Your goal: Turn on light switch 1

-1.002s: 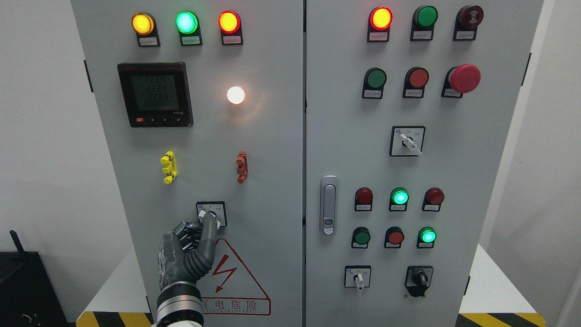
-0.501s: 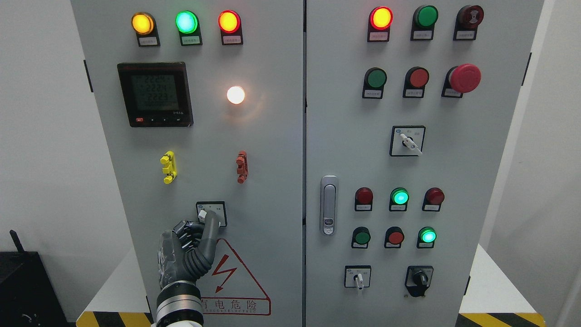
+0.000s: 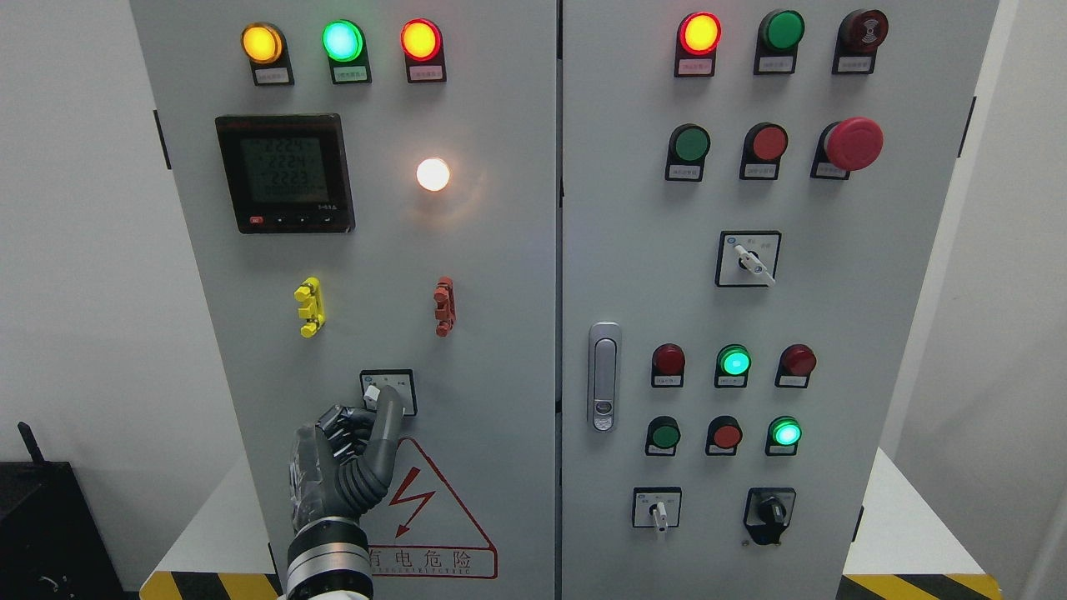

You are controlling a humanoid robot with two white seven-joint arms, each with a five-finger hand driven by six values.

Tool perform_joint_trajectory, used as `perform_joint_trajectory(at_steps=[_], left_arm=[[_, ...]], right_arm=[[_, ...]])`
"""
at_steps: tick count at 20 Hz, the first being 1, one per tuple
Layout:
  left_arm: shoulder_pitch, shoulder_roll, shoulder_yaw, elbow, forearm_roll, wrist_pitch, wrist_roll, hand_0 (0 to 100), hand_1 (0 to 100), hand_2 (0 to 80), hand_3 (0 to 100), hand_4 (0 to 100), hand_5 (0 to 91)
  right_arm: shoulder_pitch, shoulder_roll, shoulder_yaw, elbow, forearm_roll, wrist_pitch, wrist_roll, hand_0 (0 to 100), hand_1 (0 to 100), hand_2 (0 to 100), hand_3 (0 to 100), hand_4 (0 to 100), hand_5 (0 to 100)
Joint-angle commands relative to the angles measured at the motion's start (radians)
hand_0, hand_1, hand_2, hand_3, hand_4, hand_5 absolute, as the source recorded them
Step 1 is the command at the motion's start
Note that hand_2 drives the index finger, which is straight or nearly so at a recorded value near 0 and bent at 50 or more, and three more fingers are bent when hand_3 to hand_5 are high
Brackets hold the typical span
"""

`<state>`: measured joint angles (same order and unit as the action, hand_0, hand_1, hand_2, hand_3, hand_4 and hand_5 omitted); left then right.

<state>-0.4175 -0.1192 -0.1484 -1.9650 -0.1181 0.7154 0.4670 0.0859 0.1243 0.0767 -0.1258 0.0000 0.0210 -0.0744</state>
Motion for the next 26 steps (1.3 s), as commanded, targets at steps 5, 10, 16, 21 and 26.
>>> perform_joint_trajectory(at_steps=[5,10,16,21,26], left_arm=[[0.046,0.003,0.001,-0.009,0.0,-0.046,0.002,19,42,65.7,87,92,88.0],[0.094,0.007,0.004,-0.017,-0.003,-0.111,0.002,17,41,65.8,87,92,88.0],[0.238,0.006,0.02,-0.017,-0.002,-0.343,-0.004,16,40,65.0,87,92,88.0],[0.44,0.038,0.088,0.008,0.0,-0.727,-0.094,16,35,61.1,87,92,87.9],[0.61,0.056,0.194,0.096,0.008,-0.897,-0.214,17,29,60.2,87,93,87.7]], right_arm=[[0.0,0.0,0.0,0.0,-0.025,0.0,-0.001,0,0,0,0,0,0],[0.0,0.0,0.0,0.0,-0.025,0.0,-0.001,0,0,0,0,0,0],[0.0,0.0,0.0,0.0,-0.025,0.0,-0.001,0,0,0,0,0,0],[0.0,0.0,0.0,0.0,-0.025,0.0,-0.001,0,0,0,0,0,0],[0.0,0.0,0.0,0.0,-0.025,0.0,-0.001,0,0,0,0,0,0]])
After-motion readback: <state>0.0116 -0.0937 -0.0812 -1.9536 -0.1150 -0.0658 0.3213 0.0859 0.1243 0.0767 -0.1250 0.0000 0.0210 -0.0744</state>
